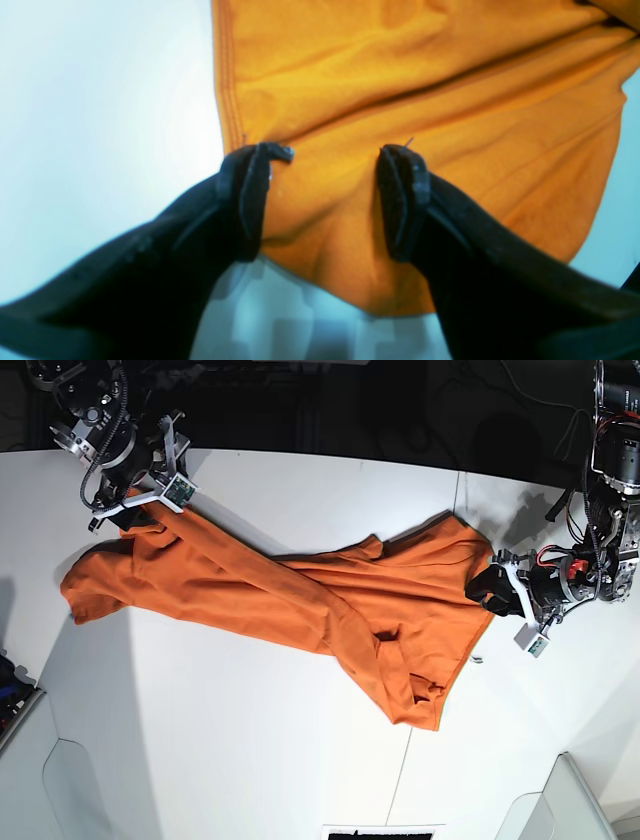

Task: Layout the t-shirt on the table in an organized manner, then fold the t-shirt properly
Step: 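Pull the shirt edge with the right gripper to spread the body flat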

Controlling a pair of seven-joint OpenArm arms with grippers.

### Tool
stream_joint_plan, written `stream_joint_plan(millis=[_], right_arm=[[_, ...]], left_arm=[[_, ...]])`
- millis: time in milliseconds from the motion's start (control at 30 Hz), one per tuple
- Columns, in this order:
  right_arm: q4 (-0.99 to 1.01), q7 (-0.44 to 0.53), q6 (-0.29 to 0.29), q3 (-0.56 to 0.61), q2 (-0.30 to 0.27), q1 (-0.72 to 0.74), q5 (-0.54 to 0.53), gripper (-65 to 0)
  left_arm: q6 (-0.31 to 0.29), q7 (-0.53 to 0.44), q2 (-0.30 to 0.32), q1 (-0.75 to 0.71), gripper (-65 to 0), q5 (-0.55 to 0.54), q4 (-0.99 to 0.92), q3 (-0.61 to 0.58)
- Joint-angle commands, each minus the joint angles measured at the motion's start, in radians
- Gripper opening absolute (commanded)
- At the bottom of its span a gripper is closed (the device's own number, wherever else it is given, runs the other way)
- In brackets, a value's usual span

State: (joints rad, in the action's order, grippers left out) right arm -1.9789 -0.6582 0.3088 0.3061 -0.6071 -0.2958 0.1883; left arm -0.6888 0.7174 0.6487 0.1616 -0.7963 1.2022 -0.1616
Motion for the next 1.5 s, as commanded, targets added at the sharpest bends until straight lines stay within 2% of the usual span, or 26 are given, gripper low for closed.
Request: stream_joint_plan(millis=[0,67,133,167,267,300,567,667,800,1067,1267,1300,1400,1433,1467], right_arm=[[-0.004,0.011,-0.014,-0.005,-0.014,0.005,0.004,-25.1],[0.01,0.012,-0.014,-0.005,-0.014,0.005,0.003,-25.3],[0.014,0.015,-0.031,-0.005,-0.014,0.007,0.007,-29.8],[0.014,0.016,-0.048,-0.005,-0.014,0.01,0.012,-35.4],[0.014,0.019,-0.069,-0.005,-0.013,0.044,0.014,-59.3],[0.014,0.019,-0.074,-0.005,-0.013,0.062,0.014,-65.0],[0.014,0.034,-0.092,-0.005,-0.013,0.232,0.007,-65.0],[0.018,0.043,-0.106,-0.005,-0.012,0.311,-0.031,-65.0],[0.075,0.07,-0.106,-0.005,0.011,0.422,-0.042,-65.0],[0.507,0.182,-0.105,-0.006,0.122,0.745,-0.042,-65.0],[0.806,0.215,-0.104,-0.005,0.21,1.0,-0.071,-65.0],[0.828,0.215,-0.104,-0.005,0.22,1.026,-0.092,-62.8],[0.849,0.2,-0.125,-0.005,0.234,1.067,-0.145,-31.5],[0.848,0.183,-0.153,-0.006,0.234,1.069,-0.158,-24.5],[0.843,0.15,-0.191,-0.006,0.234,1.068,-0.165,-21.4]], left_arm=[[0.003,0.009,0.019,0.013,-27.2,0.003,0.008,0.006],[0.004,0.009,0.019,0.013,-27.2,0.003,0.008,0.006],[0.004,0.009,0.019,0.013,-27.2,0.0,0.008,0.006],[0.003,0.008,0.019,0.013,-27.2,0.0,0.008,0.006],[0.003,0.009,0.019,0.013,-27.2,0.0,0.008,0.006],[0.002,0.01,0.019,0.013,-27.2,0.0,0.008,0.006],[-0.009,0.053,0.019,0.007,-27.2,0.0,0.008,0.006],[-0.009,0.053,0.019,0.007,-27.2,0.0,0.008,0.006],[-0.009,0.053,0.019,0.007,-27.2,0.001,0.008,0.006],[-0.009,0.053,0.019,0.007,-27.2,0.0,0.008,0.006],[-0.009,0.053,0.019,0.007,-27.2,0.0,0.008,0.006],[-0.009,0.053,0.019,0.007,-27.2,0.0,0.008,0.006],[-0.009,0.052,0.018,0.007,-27.2,0.0,0.008,0.006],[-0.009,0.05,0.019,0.007,-27.2,0.0,0.008,0.006],[-0.009,0.05,0.019,0.007,-27.2,0.0,0.008,0.006]])
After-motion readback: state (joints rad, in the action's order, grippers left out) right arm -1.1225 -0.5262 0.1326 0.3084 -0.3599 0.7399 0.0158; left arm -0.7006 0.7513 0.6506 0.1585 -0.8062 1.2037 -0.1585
